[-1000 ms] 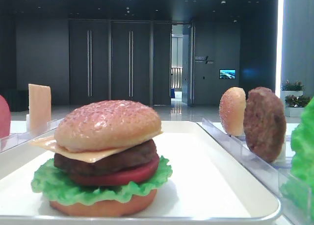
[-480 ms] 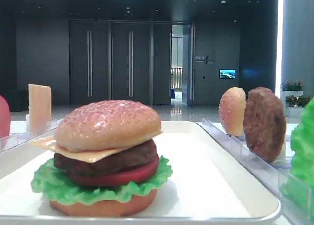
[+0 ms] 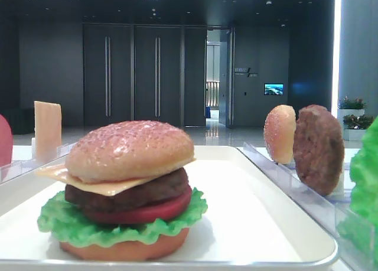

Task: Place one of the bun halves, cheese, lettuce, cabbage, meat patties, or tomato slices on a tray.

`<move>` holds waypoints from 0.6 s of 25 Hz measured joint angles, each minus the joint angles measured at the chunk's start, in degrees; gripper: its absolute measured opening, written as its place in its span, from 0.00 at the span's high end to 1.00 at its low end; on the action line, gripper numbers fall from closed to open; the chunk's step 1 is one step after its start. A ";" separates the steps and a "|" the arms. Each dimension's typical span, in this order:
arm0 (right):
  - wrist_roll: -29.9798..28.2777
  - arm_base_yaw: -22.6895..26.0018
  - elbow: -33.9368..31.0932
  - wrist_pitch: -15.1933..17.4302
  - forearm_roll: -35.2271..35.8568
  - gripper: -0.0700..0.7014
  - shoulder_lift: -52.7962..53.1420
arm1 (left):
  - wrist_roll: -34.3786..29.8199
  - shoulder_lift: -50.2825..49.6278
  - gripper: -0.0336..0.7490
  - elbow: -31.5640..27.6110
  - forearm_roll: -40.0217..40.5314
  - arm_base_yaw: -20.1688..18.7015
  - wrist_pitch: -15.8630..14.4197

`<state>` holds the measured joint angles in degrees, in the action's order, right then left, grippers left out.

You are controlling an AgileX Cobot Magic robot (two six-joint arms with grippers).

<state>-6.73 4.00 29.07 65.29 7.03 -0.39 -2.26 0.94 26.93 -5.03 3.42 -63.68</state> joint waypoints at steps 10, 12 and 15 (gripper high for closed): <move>0.04 -0.32 -0.04 0.00 0.00 0.24 0.85 | 0.00 0.00 0.96 0.00 0.00 0.00 0.00; 0.04 -1.51 -0.04 0.00 0.00 0.24 0.85 | 0.00 0.00 0.96 0.00 0.00 0.00 0.00; 0.04 -3.40 -0.04 0.00 0.00 0.24 0.85 | 0.00 0.00 0.96 0.00 0.00 0.00 0.00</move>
<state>-6.68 0.60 29.02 65.29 7.03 0.47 -2.26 0.94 26.93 -5.03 3.42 -63.68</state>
